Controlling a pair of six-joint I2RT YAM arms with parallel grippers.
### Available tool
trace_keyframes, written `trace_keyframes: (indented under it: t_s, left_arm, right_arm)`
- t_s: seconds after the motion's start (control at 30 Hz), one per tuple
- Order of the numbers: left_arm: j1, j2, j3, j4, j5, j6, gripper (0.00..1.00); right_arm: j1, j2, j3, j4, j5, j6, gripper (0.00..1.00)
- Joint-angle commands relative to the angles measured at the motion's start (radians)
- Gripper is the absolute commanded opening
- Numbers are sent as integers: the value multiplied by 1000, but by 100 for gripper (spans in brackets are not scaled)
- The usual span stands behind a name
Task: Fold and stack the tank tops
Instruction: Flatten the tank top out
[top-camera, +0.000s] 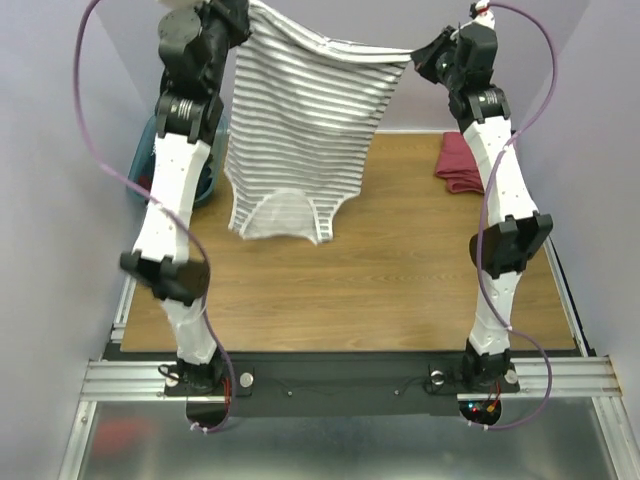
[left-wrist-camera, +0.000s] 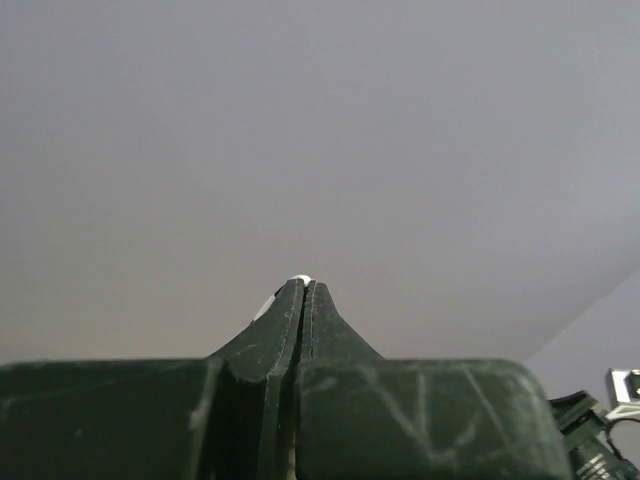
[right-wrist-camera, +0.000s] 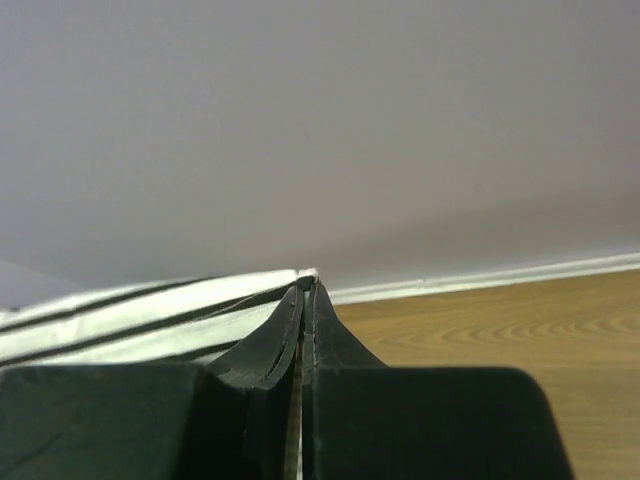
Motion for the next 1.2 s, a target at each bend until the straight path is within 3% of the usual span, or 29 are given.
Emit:
trace_keyframes:
  t_s: [0.0, 0.07, 0.17, 0.33, 0.47, 0.6, 0.67, 0.7, 0.73, 0.87, 1.0, 1.17]
  left_arm:
    - [73, 159, 401, -3, 320, -23, 0]
    - [106, 168, 414, 34, 371, -64, 0]
    - [145, 29, 156, 181, 404, -64, 0]
    - [159, -100, -82, 186, 427, -75, 0]
    - [158, -271, -438, 236, 417, -133, 0]
    - [149, -515, -1001, 292, 402, -243, 0]
    - [139, -583, -1171, 289, 394, -266, 0]
    - [135, -649, -1333, 286, 391, -279, 0]
    - [118, -681, -1410, 284, 388, -302, 0]
    - [51, -866, -1798, 235, 355, -392, 0]
    - [-46, -983, -1972, 180, 324, -492, 0]
    - [-127, -1051, -2005, 80, 304, -537, 2]
  right_arm:
    - [-37, 31, 291, 85, -194, 39, 1]
    - [-46, 26, 281, 123, -200, 39, 0]
    - [-64, -60, 152, 188, -188, 24, 0]
    - [-75, -214, -122, 209, -174, 24, 0]
    - [-73, -402, -487, 209, -129, 57, 1]
    - [-74, -617, -1020, 211, -100, 91, 1]
    - [-75, -735, -1200, 211, -93, 93, 1]
    - [-75, -770, -1281, 209, -88, 94, 1]
    - [-75, -851, -1448, 211, -77, 94, 0]
    - [-77, -1006, -1771, 206, -102, 129, 0]
    - [-77, -1070, -1952, 185, -154, 179, 0]
    - [-77, -1100, -1977, 130, -152, 194, 1]
